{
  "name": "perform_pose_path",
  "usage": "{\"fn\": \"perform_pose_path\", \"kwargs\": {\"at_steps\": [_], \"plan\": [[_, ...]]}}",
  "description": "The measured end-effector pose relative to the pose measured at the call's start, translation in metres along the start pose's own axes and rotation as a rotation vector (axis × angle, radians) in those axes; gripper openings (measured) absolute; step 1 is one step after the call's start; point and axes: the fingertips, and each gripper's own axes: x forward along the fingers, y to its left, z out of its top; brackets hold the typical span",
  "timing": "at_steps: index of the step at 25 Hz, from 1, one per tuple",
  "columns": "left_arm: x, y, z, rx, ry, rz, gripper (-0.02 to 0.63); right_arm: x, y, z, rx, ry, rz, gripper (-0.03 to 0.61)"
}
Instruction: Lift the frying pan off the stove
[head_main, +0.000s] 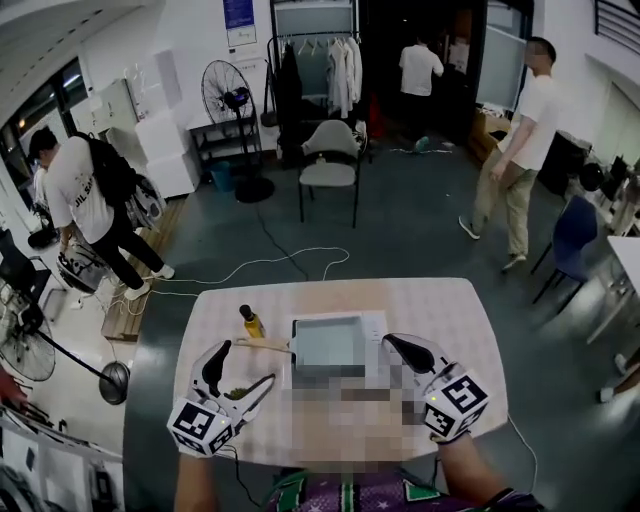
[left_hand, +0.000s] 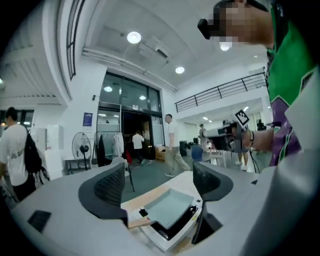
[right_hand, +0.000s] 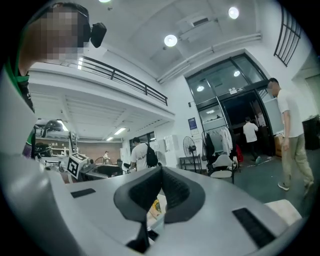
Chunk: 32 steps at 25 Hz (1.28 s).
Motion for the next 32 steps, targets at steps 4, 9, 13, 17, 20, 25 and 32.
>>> {"fn": "perform_pose_path", "kwargs": {"at_steps": [4, 9, 13, 17, 20, 25, 32], "plan": [[0.011, -0.004, -0.017, 0.136, 0.06, -0.044, 0.451, -0.008, 0.004, 0.006, 0.0, -0.015, -0.013, 0.008], [0.024, -0.002, -0.046, 0.176, 0.162, -0.112, 0.451, -0.019, 0.007, 0.009, -0.009, -0.025, -0.053, 0.009], [0.041, 0.009, -0.075, 0.202, 0.249, -0.148, 0.451, -0.022, 0.011, 0.004, -0.023, -0.017, -0.077, 0.009], [0.054, 0.017, -0.103, 0.288, 0.344, -0.195, 0.449, -0.023, 0.02, -0.002, -0.027, -0.005, -0.095, 0.009], [0.063, 0.021, -0.129, 0.33, 0.418, -0.27, 0.449, -0.018, 0.021, -0.013, -0.03, 0.01, -0.13, 0.009], [0.086, 0.042, -0.178, 0.398, 0.524, -0.371, 0.449, -0.001, 0.018, -0.039, 0.002, 0.015, -0.18, 0.009], [0.125, 0.084, -0.252, 0.5, 0.626, -0.482, 0.449, 0.04, 0.016, -0.093, 0.029, 0.025, -0.245, 0.009]]}}
